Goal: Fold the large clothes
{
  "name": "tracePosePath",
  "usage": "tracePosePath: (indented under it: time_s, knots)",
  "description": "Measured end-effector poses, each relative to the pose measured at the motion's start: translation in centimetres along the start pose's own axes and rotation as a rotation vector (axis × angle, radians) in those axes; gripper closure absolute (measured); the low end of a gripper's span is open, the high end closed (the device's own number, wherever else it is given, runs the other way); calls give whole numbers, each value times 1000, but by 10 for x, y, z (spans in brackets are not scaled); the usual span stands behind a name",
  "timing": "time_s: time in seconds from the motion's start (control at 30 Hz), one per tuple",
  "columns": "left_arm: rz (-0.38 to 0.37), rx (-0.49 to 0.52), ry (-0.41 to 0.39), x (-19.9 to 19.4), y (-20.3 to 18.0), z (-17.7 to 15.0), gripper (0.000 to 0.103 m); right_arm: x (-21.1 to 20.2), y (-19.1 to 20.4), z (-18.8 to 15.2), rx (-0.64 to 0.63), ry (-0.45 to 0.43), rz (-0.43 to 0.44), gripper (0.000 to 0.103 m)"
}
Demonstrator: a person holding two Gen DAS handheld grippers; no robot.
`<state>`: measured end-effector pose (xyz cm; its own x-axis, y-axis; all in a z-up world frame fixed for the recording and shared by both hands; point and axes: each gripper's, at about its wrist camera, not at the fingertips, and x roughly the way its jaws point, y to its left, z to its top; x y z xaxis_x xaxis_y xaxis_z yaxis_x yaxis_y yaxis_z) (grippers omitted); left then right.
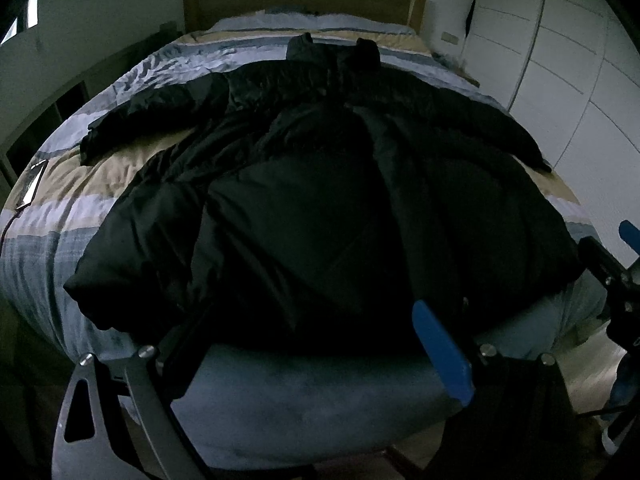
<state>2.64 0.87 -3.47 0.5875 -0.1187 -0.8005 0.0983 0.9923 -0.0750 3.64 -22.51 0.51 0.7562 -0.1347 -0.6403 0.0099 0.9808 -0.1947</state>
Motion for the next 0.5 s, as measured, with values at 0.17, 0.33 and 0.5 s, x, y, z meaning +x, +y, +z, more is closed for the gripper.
tracePosePath:
  time_s: [0.17, 0.33, 0.5]
  knots:
    - [-9, -10, 10, 0, 3, 4, 6, 3, 1, 2, -1, 5, 5, 0]
    - [-19, -42, 10, -4, 10, 15, 6, 6, -4, 8, 9, 3, 14, 0]
    - [37, -62, -20, -13, 17, 38, 6, 9, -18, 27, 38, -23, 20, 0]
